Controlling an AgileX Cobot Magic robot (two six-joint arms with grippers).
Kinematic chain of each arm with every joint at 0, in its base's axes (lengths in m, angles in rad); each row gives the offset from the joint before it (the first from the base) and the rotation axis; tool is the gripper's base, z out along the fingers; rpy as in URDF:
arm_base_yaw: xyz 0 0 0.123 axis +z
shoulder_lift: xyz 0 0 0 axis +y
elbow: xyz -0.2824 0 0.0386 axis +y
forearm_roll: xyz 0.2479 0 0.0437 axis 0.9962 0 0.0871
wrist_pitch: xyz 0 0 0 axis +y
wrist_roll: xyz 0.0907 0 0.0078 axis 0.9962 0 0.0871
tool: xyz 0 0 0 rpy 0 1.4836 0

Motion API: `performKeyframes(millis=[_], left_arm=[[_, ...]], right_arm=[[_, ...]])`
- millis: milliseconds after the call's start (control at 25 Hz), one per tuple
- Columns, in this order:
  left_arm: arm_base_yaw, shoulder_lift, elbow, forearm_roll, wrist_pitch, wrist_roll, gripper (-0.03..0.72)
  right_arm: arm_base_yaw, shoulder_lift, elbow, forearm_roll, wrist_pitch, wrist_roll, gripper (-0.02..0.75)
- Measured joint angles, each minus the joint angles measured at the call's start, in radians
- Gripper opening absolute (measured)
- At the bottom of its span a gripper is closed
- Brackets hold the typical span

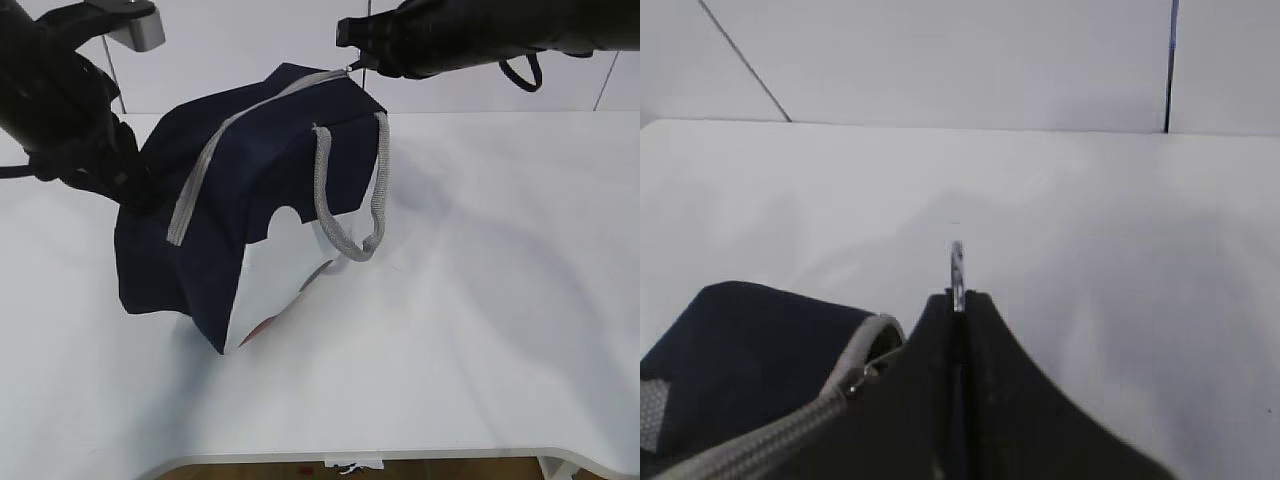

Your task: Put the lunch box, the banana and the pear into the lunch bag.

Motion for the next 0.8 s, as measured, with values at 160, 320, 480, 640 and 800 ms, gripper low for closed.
performKeyframes(millis=[160,320,480,640,800], left_arm=[[0.002,0.0,-0.002,0.0,0.008,-0.012,0.022],[0.002,-0.001,-0.026,0.0,0.035,-0.041,0.106],[0.005,-0.006,-0.122,0.0,0.073,-0.069,0.378],[0.006,-0.006,-0.169,-0.047,0.06,-0.077,0.412],[0.006,0.031,-0.213,-0.107,0.026,-0.078,0.416]], right_arm=[[-0.004,0.0,-0.004,0.075,0.074,0.0,0.001],[-0.01,0.0,-0.004,0.149,0.133,-0.001,0.001],[-0.012,0.0,-0.004,0.242,0.177,-0.034,0.001],[-0.012,0.0,-0.004,0.384,0.209,-0.146,0.001],[-0.012,0.0,-0.004,0.528,0.22,-0.276,0.001]])
